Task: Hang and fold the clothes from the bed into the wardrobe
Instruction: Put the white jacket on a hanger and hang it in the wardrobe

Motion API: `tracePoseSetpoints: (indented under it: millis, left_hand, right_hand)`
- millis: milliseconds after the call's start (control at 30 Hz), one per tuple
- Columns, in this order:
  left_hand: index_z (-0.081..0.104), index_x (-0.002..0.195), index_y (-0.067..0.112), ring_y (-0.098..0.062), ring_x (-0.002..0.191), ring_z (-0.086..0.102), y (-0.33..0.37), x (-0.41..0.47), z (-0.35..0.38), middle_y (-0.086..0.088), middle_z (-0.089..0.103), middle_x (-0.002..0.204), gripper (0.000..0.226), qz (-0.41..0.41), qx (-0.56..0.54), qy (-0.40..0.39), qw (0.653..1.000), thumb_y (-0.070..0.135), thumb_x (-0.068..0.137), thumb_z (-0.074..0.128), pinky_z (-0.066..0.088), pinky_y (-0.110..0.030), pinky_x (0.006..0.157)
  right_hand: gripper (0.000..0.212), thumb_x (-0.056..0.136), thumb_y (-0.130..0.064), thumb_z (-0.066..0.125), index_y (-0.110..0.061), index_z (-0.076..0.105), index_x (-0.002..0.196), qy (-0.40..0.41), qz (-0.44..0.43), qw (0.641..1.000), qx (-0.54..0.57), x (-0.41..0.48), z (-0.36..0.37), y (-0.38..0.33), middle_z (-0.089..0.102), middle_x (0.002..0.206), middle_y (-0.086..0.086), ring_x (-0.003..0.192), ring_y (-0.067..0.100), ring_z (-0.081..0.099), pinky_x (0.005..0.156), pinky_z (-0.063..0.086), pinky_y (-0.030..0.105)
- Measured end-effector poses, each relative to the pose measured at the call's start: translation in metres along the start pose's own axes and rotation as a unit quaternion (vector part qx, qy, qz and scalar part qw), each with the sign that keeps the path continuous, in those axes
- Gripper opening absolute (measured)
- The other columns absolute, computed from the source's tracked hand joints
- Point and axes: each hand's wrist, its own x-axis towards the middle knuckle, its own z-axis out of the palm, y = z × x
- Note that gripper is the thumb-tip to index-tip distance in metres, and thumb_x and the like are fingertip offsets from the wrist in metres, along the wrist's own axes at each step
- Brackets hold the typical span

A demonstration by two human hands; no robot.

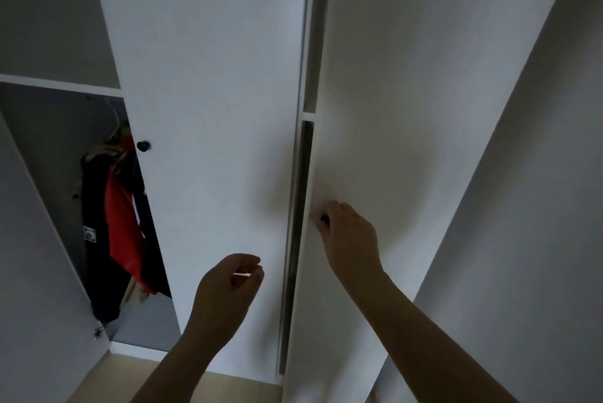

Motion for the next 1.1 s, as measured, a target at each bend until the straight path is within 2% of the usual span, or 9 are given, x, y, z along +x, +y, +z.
tracePoseSetpoints:
  millis: [133,433,600,700,867,1033,1100]
  left_hand:
    - [0.064,0.094,0.029,0.010,0.078,0.061,-0.013,0.021,-0.004,0.013,0.067,0.087,0.015,-0.014,0.013,0.003,1.000,0.016,0.087,0.066,0.042,-0.002,0.060]
    - [0.066,0.092,0.029,0.007,0.078,0.062,-0.037,0.091,-0.026,0.012,0.068,0.088,0.014,-0.013,0.003,-0.018,1.000,0.016,0.087,0.066,0.043,-0.004,0.062]
    - [0.066,0.093,0.028,0.001,0.079,0.064,-0.051,0.127,-0.038,0.012,0.068,0.088,0.012,-0.017,0.003,-0.035,0.999,0.017,0.087,0.066,0.044,-0.007,0.063]
    - [0.067,0.095,0.026,-0.003,0.081,0.064,-0.056,0.140,-0.040,0.012,0.067,0.089,0.012,-0.022,0.004,-0.047,0.999,0.016,0.088,0.065,0.043,-0.010,0.066]
    - [0.066,0.096,0.026,0.006,0.078,0.062,-0.064,0.152,-0.039,0.011,0.067,0.089,0.011,-0.029,0.018,-0.049,0.998,0.018,0.088,0.065,0.043,-0.005,0.063]
    - [0.066,0.095,0.028,0.004,0.077,0.063,-0.065,0.159,-0.037,0.010,0.068,0.091,0.013,-0.044,0.013,-0.025,0.999,0.018,0.087,0.066,0.045,-0.009,0.064]
    - [0.065,0.095,0.029,0.006,0.077,0.063,-0.063,0.157,-0.037,0.010,0.068,0.090,0.013,-0.044,0.018,-0.023,0.999,0.018,0.087,0.066,0.046,-0.008,0.063]
  right_hand:
    - [0.027,0.097,-0.038,0.051,-0.012,0.058,0.100,0.014,0.024,0.999,0.039,0.028,0.022,-0.003,0.061,0.092,0.000,0.079,0.018,0.060,0.074,0.051,0.034]
    - [0.025,0.094,-0.036,0.058,-0.012,0.057,0.091,0.054,0.108,0.989,0.084,0.077,0.062,-0.013,0.058,0.083,-0.001,0.072,0.018,0.059,0.067,0.050,0.032]
    - [0.023,0.094,-0.037,0.058,-0.014,0.057,0.095,0.068,0.152,0.982,0.084,0.104,0.080,-0.019,0.058,0.084,-0.003,0.074,0.015,0.057,0.068,0.051,0.032]
    - [0.023,0.094,-0.037,0.058,-0.014,0.056,0.095,0.087,0.165,0.979,0.087,0.115,0.088,-0.020,0.056,0.084,-0.004,0.074,0.015,0.057,0.068,0.050,0.031]
    - [0.024,0.093,-0.037,0.059,-0.013,0.056,0.094,0.090,0.181,0.975,0.095,0.131,0.098,-0.016,0.057,0.085,-0.003,0.074,0.016,0.057,0.067,0.049,0.032]
    - [0.020,0.091,-0.035,0.063,-0.017,0.056,0.085,0.115,0.173,0.969,0.132,0.139,0.107,-0.006,0.054,0.075,-0.009,0.066,0.011,0.051,0.056,0.036,0.024]
    - [0.017,0.092,-0.033,0.061,-0.017,0.061,0.088,0.105,0.170,0.968,0.154,0.141,0.109,-0.001,0.058,0.074,-0.007,0.068,0.013,0.056,0.058,0.041,0.027]
